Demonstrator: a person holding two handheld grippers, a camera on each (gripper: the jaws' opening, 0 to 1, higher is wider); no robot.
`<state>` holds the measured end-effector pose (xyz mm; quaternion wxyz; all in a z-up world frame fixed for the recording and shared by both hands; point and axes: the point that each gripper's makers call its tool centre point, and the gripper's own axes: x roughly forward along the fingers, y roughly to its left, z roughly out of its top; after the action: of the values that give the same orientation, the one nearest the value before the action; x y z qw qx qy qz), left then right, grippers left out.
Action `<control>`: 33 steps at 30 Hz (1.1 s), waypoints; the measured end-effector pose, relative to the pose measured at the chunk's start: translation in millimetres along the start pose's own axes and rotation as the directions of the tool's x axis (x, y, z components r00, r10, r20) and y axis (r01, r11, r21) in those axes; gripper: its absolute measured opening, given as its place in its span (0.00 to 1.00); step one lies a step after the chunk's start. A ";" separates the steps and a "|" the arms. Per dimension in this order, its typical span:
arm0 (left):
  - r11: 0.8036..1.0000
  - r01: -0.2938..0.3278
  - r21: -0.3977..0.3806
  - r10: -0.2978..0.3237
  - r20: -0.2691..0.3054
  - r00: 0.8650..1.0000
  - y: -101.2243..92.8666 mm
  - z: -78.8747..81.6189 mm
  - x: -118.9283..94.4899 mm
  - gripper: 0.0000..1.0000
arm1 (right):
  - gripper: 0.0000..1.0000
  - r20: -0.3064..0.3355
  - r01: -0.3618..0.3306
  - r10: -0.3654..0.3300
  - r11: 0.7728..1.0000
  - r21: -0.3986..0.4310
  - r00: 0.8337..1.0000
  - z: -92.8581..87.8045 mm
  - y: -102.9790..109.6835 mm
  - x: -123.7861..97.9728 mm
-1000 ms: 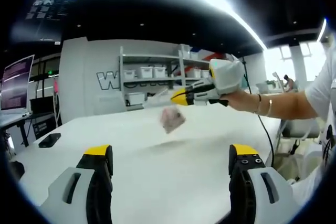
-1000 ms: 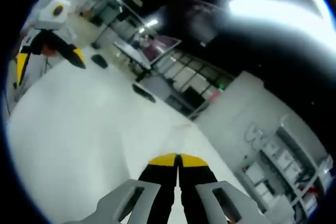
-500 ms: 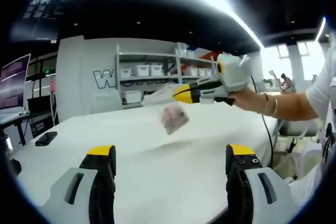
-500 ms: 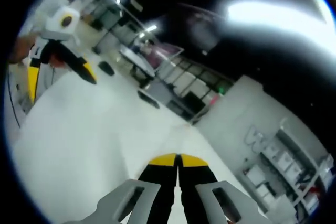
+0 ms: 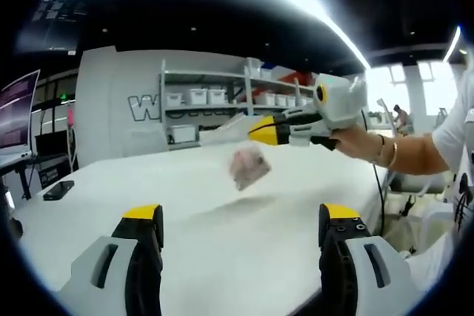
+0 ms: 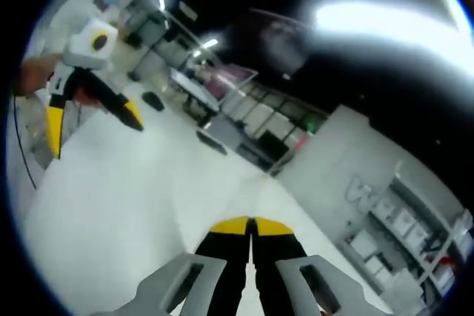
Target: Open the resealable bag by pulling the two sides of the seal apart until the entire bag opening is separated and visibly accessible.
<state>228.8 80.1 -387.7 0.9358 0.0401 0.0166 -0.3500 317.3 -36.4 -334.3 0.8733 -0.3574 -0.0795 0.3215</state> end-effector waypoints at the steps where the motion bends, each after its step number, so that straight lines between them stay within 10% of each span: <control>1: 1.000 0.003 0.000 -0.003 -0.003 1.000 -1.0 -0.5 0.3 0.85 | 0.00 -0.001 0.001 -0.001 1.000 0.004 1.000 -0.8 0.0 -1.0; 33: 0.998 0.065 -0.002 -0.065 -0.024 0.998 -19.8 -7.6 4.1 0.78 | 0.00 0.045 0.036 -0.036 0.999 0.003 0.998 10.7 26.8 -41.8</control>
<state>218.9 63.2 -396.7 0.9236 0.0432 0.0291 -0.3798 267.2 -41.7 -340.8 0.8773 -0.3475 -0.1053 0.3138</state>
